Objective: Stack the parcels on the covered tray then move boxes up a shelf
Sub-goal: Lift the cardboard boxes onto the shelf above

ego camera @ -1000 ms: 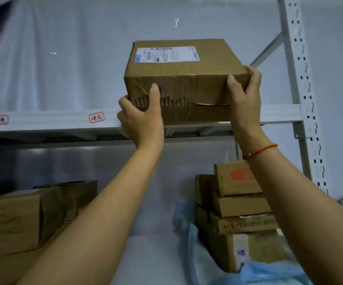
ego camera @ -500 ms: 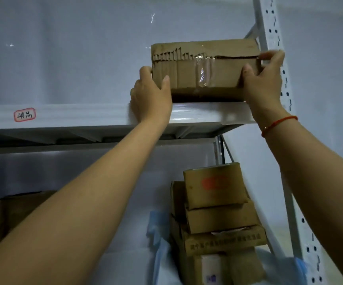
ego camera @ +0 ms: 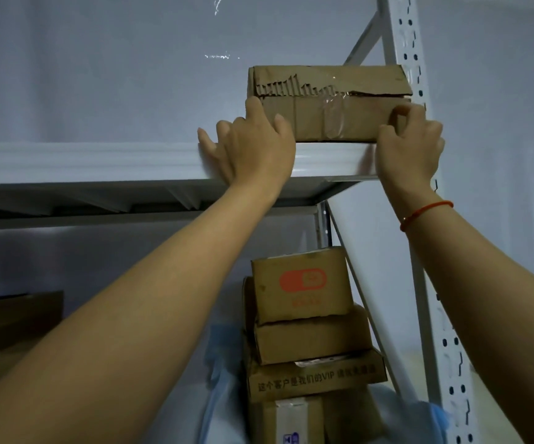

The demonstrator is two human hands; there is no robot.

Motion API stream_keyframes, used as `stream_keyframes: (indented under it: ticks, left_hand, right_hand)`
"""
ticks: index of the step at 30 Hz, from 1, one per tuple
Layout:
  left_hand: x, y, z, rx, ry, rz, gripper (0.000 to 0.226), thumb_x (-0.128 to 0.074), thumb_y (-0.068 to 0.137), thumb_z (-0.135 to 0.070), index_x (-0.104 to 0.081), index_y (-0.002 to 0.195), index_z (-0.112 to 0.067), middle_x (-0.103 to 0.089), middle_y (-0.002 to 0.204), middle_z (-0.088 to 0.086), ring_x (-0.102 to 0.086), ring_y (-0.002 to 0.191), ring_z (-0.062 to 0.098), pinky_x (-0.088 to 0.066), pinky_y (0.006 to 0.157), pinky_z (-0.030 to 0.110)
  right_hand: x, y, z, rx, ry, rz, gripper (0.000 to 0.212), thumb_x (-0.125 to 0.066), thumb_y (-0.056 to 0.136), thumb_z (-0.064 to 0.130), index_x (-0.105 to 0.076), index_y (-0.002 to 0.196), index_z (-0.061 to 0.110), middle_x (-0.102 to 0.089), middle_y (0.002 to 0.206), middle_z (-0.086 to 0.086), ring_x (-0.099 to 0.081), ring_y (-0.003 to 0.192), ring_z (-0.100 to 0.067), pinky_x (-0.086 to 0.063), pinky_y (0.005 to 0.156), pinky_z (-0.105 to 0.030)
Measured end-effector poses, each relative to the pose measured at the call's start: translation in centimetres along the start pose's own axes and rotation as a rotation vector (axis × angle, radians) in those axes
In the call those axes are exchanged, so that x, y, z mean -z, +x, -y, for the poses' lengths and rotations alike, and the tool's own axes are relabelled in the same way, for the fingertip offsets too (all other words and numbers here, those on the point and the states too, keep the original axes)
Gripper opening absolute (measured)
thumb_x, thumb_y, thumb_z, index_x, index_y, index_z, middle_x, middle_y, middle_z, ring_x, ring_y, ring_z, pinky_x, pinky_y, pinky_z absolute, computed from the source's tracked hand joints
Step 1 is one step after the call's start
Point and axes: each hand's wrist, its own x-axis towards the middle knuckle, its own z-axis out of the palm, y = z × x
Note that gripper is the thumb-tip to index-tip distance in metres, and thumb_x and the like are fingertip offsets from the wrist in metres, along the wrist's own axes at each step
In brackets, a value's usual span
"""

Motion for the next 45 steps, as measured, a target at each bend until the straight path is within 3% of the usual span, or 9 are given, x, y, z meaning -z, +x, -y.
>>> stream_keyframes:
  ticks: [8,14,21,26,29,32,37,42,45]
  left_hand:
    - [-0.9,-1.4,1.1,-0.068,0.037,-0.131,0.048,-0.036,0.095,-0.037,-0.043,0.136,-0.013,-0.063,0.116,0.006,-0.047,0.123,0.026,-0.014,0.116,0.052]
    - [-0.8,-4.3,3.9,-0.148,-0.013,-0.256,0.053,-0.04,0.087,-0.036,-0.05,0.132,-0.009,-0.057,0.127,0.011,-0.05,0.122,0.026,-0.027,0.112,0.053]
    - [0.7,-7.0,10.9,-0.349,-0.185,-0.368,0.039,-0.053,0.083,-0.017,-0.058,0.115,0.005,-0.059,0.112,0.022,-0.058,0.104,0.033,-0.048,0.091,0.045]
    - [2.9,-8.2,18.2,-0.375,-0.176,-0.275,0.03,-0.049,0.088,-0.017,-0.058,0.106,0.006,-0.059,0.089,0.017,-0.057,0.076,0.025,-0.048,0.064,0.034]
    - [4.5,-9.1,24.1,-0.288,-0.096,-0.157,0.029,-0.04,0.093,-0.021,-0.059,0.096,0.0,-0.055,0.073,0.005,-0.055,0.062,0.021,-0.047,0.056,0.035]
    - [6.1,-9.7,30.4,-0.121,0.019,-0.066,0.028,-0.037,0.099,-0.023,-0.057,0.09,-0.006,-0.05,0.069,0.0,-0.054,0.059,0.021,-0.046,0.051,0.039]
    - [7.8,-10.6,38.8,0.101,0.22,0.047,0.03,-0.042,0.102,-0.03,-0.053,0.08,-0.011,-0.051,0.069,0.002,-0.05,0.062,0.02,-0.026,0.051,0.028]
    - [7.8,-10.7,45.6,0.49,0.363,0.221,0.017,-0.051,0.095,-0.014,-0.058,0.109,-0.007,-0.059,0.111,0.012,-0.058,0.1,0.029,-0.05,0.077,0.037]
    - [7.1,-10.5,48.5,0.806,0.346,0.288,0.042,-0.057,0.09,-0.008,-0.044,0.13,-0.011,-0.043,0.134,0.014,-0.048,0.118,0.032,-0.047,0.094,0.042]
  right_hand:
    - [-0.8,-2.5,0.0,0.019,0.046,-0.244,0.041,-0.045,0.084,0.022,-0.051,0.124,0.016,-0.046,0.129,-0.008,-0.043,0.113,-0.019,-0.037,0.084,-0.021]
    - [-3.2,-8.8,2.1,0.072,0.311,-0.321,0.035,-0.052,0.075,0.017,-0.056,0.108,0.004,-0.054,0.114,-0.013,-0.046,0.101,-0.014,-0.028,0.08,0.0]
    - [-7.7,-16.2,5.7,0.07,0.53,-0.248,0.032,-0.055,0.074,0.011,-0.055,0.104,0.0,-0.053,0.108,-0.015,-0.048,0.098,-0.016,-0.032,0.088,-0.008]
    - [-12.0,-22.8,8.6,0.007,0.569,-0.128,0.028,-0.056,0.075,0.009,-0.053,0.102,0.002,-0.044,0.101,-0.001,-0.044,0.094,-0.012,-0.04,0.088,-0.03]
    - [-15.7,-27.6,9.5,-0.022,0.497,0.035,0.025,-0.052,0.08,0.015,-0.053,0.103,0.006,-0.046,0.102,-0.002,-0.046,0.097,-0.016,-0.041,0.09,-0.035]
    - [-19.7,-32.4,9.9,-0.107,0.381,0.266,0.021,-0.051,0.086,0.017,-0.054,0.105,0.01,-0.053,0.109,-0.007,-0.048,0.104,-0.021,-0.037,0.085,-0.027]
    - [-25.6,-38.8,8.6,-0.227,0.208,0.603,0.016,-0.041,0.094,0.022,-0.049,0.083,0.013,-0.058,0.096,-0.012,-0.052,0.095,-0.031,-0.044,0.08,-0.042]
    - [-29.5,-43.3,7.8,-0.383,0.119,0.923,0.03,-0.035,0.099,0.028,-0.043,0.075,0.012,-0.05,0.083,-0.008,-0.045,0.079,-0.025,-0.032,0.068,-0.031]
    - [-31.3,-45.4,7.8,-0.452,0.093,1.019,0.031,-0.035,0.098,0.033,-0.055,0.092,0.01,-0.057,0.096,-0.011,-0.053,0.09,-0.028,-0.041,0.077,-0.035]
